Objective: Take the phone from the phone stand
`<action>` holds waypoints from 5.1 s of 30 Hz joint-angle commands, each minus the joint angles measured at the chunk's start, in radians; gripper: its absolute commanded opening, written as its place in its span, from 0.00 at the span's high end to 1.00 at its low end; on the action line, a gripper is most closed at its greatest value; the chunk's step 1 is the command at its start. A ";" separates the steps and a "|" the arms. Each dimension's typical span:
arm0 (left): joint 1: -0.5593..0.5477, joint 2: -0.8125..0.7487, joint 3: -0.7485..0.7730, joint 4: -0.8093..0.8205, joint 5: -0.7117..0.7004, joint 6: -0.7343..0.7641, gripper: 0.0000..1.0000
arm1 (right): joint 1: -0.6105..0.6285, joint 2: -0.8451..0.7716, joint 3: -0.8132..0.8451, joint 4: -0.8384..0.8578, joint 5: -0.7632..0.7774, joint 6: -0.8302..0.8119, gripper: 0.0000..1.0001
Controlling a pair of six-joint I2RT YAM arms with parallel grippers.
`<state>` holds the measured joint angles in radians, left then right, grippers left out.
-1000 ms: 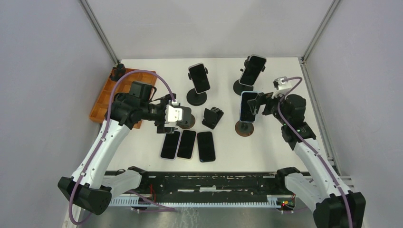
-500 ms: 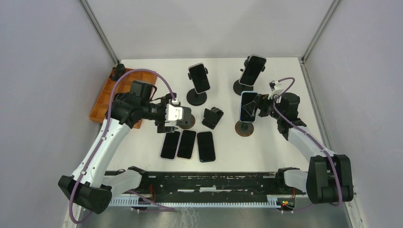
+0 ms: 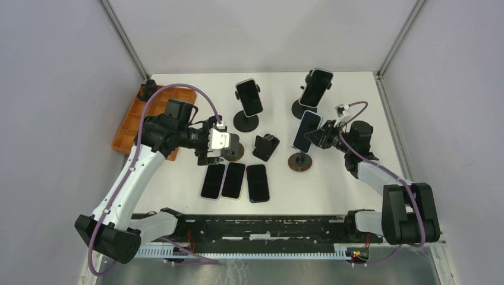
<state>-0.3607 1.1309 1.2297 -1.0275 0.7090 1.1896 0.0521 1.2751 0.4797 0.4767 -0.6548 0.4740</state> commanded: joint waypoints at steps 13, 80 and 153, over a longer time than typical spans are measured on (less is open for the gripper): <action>-0.003 0.027 0.032 0.065 0.143 -0.334 0.00 | 0.107 -0.215 0.003 0.307 -0.094 0.264 1.00; -0.052 -0.015 0.028 0.255 0.410 -0.612 0.98 | 0.605 0.046 0.237 0.988 0.211 0.837 0.66; -0.052 -0.016 0.040 0.303 0.335 -0.572 0.98 | 0.483 -0.264 0.217 0.191 0.046 0.340 0.08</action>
<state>-0.4156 1.1271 1.2343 -0.7315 0.9810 0.5694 0.5137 0.9977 0.6472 0.3351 -0.3965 0.6559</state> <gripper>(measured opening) 0.091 0.924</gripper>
